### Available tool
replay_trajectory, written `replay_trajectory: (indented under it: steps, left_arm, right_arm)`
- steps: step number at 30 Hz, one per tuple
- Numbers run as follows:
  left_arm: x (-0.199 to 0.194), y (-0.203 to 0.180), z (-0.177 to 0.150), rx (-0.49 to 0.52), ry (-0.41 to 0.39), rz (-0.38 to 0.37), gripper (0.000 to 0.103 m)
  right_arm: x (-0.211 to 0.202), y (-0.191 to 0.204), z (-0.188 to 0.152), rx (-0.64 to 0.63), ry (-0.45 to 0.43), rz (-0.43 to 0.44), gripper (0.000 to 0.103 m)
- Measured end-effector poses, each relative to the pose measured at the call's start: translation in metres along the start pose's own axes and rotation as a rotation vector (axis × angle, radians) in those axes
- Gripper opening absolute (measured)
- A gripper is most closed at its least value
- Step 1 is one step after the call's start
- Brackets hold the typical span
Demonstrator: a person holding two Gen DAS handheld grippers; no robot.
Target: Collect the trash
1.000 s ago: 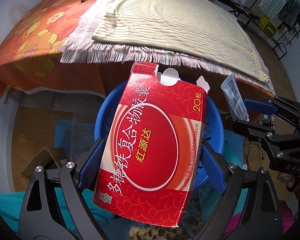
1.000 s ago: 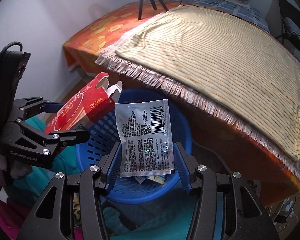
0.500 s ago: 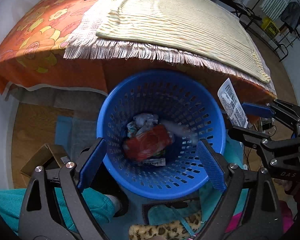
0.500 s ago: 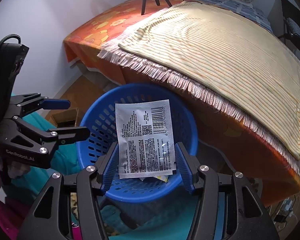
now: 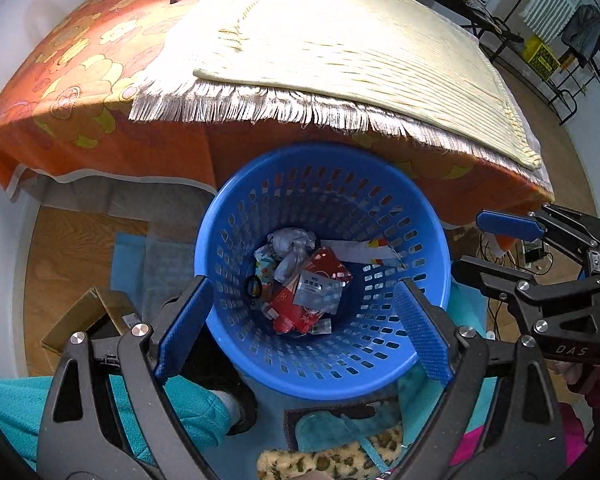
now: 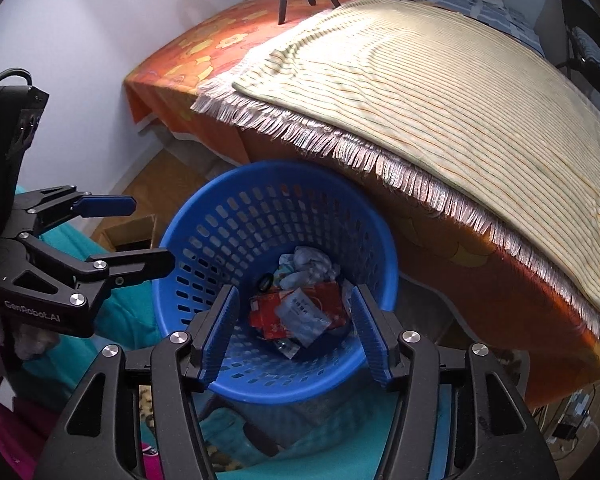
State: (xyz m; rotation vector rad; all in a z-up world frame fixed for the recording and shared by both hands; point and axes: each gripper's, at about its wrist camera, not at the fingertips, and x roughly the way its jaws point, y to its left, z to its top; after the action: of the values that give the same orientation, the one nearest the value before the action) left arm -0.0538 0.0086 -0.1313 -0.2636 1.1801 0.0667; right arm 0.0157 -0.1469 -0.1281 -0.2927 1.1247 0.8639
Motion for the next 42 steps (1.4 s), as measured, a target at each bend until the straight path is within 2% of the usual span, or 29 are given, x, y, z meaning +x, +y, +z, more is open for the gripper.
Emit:
replay_trajectory:
  steps: [11, 19, 31, 42]
  left_arm:
    - [-0.013, -0.001, 0.008, -0.01, -0.037, -0.005, 0.093]
    - [-0.028, -0.014, 0.023, 0.015, -0.097, -0.006, 0.093]
    - [-0.062, -0.039, 0.053, 0.05, -0.217, -0.029, 0.093]
    - [-0.087, -0.052, 0.067, 0.047, -0.303, -0.038, 0.094]
  right_arm:
    - [-0.013, -0.006, 0.003, 0.024, -0.031, -0.008, 0.058]
    - [-0.028, -0.017, 0.009, 0.071, -0.069, -0.03, 0.059]
    - [-0.066, -0.034, 0.023, 0.149, -0.173, -0.131, 0.067]
    - [-0.103, -0.051, 0.027, 0.236, -0.264, -0.192, 0.067]
